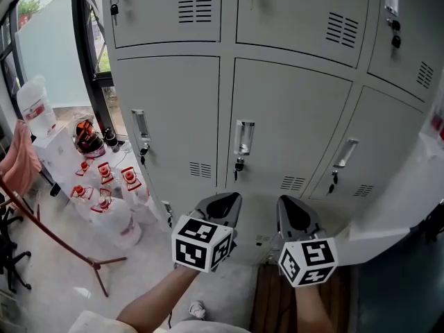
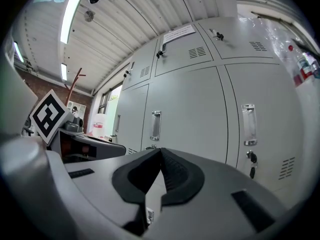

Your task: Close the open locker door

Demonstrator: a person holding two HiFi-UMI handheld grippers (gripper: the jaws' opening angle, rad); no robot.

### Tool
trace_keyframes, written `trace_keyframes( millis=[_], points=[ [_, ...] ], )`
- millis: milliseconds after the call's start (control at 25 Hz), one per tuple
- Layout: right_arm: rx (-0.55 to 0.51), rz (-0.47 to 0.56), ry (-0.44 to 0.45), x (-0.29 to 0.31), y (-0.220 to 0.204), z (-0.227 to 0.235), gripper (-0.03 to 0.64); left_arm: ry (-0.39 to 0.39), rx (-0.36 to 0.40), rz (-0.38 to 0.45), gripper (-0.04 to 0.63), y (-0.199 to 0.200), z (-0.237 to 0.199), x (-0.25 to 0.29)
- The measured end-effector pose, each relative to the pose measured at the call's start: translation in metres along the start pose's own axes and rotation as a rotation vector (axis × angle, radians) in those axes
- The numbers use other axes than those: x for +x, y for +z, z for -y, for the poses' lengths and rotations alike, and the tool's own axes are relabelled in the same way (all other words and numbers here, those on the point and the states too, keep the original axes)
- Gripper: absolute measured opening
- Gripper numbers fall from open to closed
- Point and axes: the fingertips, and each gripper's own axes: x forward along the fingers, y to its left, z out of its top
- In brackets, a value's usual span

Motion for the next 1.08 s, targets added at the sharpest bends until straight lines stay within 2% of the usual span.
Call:
trace_keyframes(
  millis=[360,1080],
  points=[
    [-0.005,0.011,-0.005,-0.017,0.004,0.011,0.005,-0.001,0.005,0.004,0.008,0.002,0.017,0.004],
    [0.009,0.025,-0.009,-0.009,0.005,0.002,0.005,0.0,0.014,0.002,0.008,0.004,0.005,-0.001]
  ],
)
